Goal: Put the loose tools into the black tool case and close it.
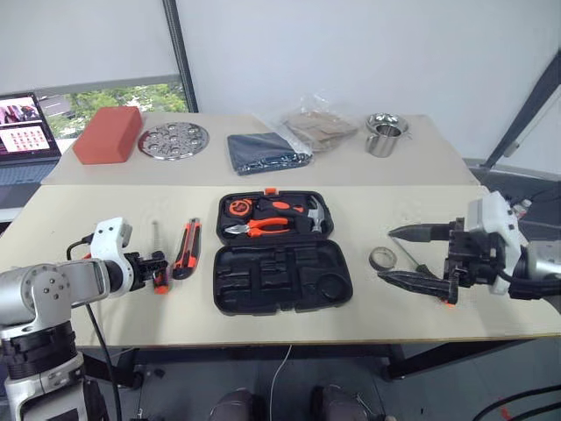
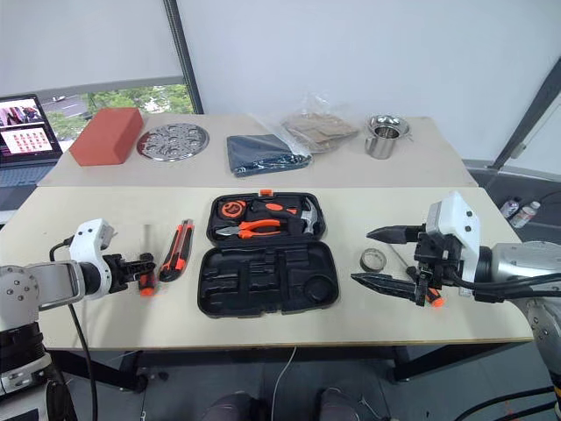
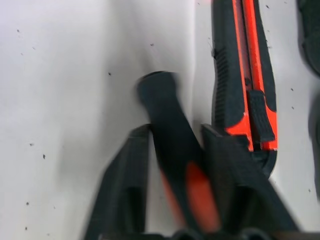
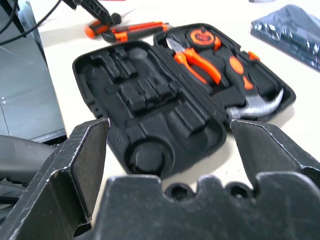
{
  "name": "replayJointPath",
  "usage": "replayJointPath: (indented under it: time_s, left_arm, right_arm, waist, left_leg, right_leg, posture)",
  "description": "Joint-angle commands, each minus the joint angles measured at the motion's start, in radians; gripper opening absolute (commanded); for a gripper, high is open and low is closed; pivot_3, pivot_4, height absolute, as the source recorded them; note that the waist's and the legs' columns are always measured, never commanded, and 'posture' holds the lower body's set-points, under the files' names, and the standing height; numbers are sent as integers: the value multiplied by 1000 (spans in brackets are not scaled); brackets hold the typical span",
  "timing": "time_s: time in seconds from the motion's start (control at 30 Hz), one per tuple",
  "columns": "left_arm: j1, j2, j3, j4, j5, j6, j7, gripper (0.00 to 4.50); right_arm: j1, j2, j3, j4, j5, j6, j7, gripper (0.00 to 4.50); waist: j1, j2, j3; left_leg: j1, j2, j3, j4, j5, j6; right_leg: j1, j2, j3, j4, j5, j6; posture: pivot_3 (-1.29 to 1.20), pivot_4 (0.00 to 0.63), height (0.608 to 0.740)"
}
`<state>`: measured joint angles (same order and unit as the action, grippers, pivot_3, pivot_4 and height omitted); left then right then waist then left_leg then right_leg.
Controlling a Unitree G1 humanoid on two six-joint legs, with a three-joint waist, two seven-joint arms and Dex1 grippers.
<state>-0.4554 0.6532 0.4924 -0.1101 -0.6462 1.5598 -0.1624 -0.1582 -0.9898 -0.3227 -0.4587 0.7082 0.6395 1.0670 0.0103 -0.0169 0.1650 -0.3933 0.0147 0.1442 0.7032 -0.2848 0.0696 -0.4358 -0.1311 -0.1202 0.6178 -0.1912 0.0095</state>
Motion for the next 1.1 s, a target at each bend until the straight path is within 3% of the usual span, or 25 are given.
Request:
replayJointPath:
  time_s: [0.03, 0.1, 0.2, 0.27, 0.37, 0.5, 0.57, 0.73, 0.93, 1.1]
  left_arm:
    - [-26, 110, -42, 72, 61, -38, -36, 580]
    - [-60, 215, -136, 138, 89, -129, -124, 580]
    - [-117, 391, -356, 172, 174, -425, -405, 579]
    - [-153, 439, -439, 164, 214, -616, -579, 578]
    - [-258, 436, -561, 127, 217, -851, -898, 578]
    - [-361, 349, -746, 105, 283, -1043, -1164, 578]
    - [-419, 271, -826, 152, 345, -1090, -1203, 578]
    - [-521, 108, -947, 332, 474, -1105, -1211, 578]
    - [-590, 2, -1005, 548, 612, -1189, -1204, 578]
    - [-619, -32, -1000, 609, 648, -1216, -1240, 578]
  right_arm:
    - [28, -9, -55, -14, 13, -14, 10, 4500]
    - [56, -22, -66, -23, 37, 12, 26, 4500]
    - [91, -29, -84, -41, 56, 24, 40, 4500]
    - [102, -28, -88, -46, 48, 15, 37, 4500]
    - [116, -19, -83, -45, 25, -2, 27, 4500]
    - [122, -5, -66, -42, 0, -17, 1, 4500]
    - [122, 4, -60, -44, -8, -19, -16, 4500]
    - [132, 24, -59, -77, -15, -12, -63, 4500]
    - [161, 48, -110, -128, 16, 14, -118, 4500]
    - [201, 64, -147, -162, 35, 24, -152, 4500]
  waist:
    - [-1, -1, 0]
    - [1, -2, 1]
    - [3, -4, 2]
    - [14, -5, 3]
    - [31, -5, 3]
    - [33, -5, 3]
    - [30, -5, 3]
    - [23, -6, 3]
    - [28, -6, 3]
    - [28, -6, 3]
  left_leg:
    - [0, 0, 0, 0, 1, -1]
    - [0, 1, 0, -1, 1, -2]
    - [-2, 1, 0, -1, 2, -4]
    - [-6, 1, -1, -2, 3, -5]
    - [-13, -1, -1, -1, 3, -5]
    - [-17, -2, 1, 2, 4, -2]
    - [-18, -2, 2, 4, 10, 8]
    - [-20, 1, 2, 10, 11, 10]
    - [-21, 1, 1, 12, 10, 13]
    - [-24, 0, 1, 17, 6, 20]
  right_leg:
    - [0, 0, 0, 1, 0, -1]
    - [-3, 1, 0, 5, -2, -3]
    - [-6, 1, -2, 8, -3, -7]
    - [-10, -1, -3, 7, -1, -12]
    - [-18, -10, -3, 7, 0, -13]
    - [-19, -5, -5, 7, 0, -13]
    - [-18, 1, -4, 7, 0, -12]
    - [-19, 6, -3, 9, -3, -5]
    - [-19, 5, -2, 10, -3, -5]
    - [-20, 4, -3, 10, 1, -8]
  posture:
    - [0, 150, 734]
    - [0, 150, 734]
    - [0, 150, 734]
    - [0, 150, 734]
    - [0, 150, 734]
    - [0, 150, 734]
    - [0, 150, 734]
    - [0, 150, 734]
    - [0, 150, 734]
    - [0, 150, 734]
